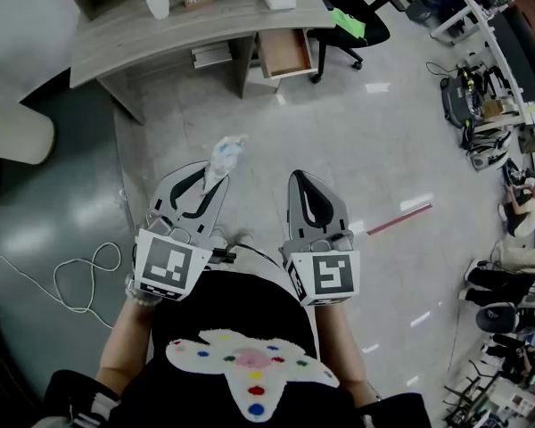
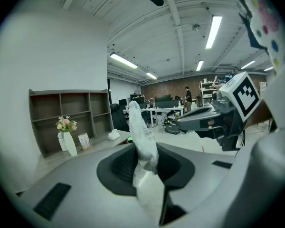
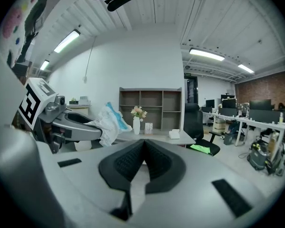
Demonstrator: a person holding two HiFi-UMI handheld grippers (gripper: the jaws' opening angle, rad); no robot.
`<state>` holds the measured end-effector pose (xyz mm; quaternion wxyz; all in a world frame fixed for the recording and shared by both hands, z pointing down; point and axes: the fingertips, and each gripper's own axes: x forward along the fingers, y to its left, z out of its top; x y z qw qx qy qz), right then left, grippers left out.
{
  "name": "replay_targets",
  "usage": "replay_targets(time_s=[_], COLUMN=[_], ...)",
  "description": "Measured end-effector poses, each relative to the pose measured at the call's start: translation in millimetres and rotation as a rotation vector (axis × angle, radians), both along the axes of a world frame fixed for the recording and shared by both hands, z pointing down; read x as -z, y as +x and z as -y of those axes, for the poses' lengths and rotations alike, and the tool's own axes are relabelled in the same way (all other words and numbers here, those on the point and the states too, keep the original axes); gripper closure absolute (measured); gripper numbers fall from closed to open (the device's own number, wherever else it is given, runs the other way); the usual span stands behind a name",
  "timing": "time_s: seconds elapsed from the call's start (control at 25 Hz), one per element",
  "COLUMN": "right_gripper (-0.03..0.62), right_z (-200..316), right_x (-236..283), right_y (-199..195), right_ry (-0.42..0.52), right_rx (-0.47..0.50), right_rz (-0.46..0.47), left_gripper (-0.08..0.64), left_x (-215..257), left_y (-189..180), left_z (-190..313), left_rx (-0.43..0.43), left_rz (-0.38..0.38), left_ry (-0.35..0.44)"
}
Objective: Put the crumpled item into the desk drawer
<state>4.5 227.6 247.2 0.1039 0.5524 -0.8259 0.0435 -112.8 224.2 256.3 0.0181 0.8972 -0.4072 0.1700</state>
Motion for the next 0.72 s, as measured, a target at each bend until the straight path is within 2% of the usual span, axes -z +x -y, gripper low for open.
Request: replay_targets(time_s=[0.44,0.72], right_gripper=[0.588,0.588], right_z=[-13.1,-28.5], right_x=[-4.7,-4.0], right_y=[16.7,27.8], right_ry=[-0.012,0.019], right_rx=[0.011,0.02], right_rz=[0.022,0.014], left_gripper=[0.466,0.466], left_x=[3.9,7.4], left_y=[9.3,14.7], left_z=[-15.9,-27.0], left_rx=[0.045,0.069], left_rz=[0.009,0.011], left_ry=[0.011,0.056])
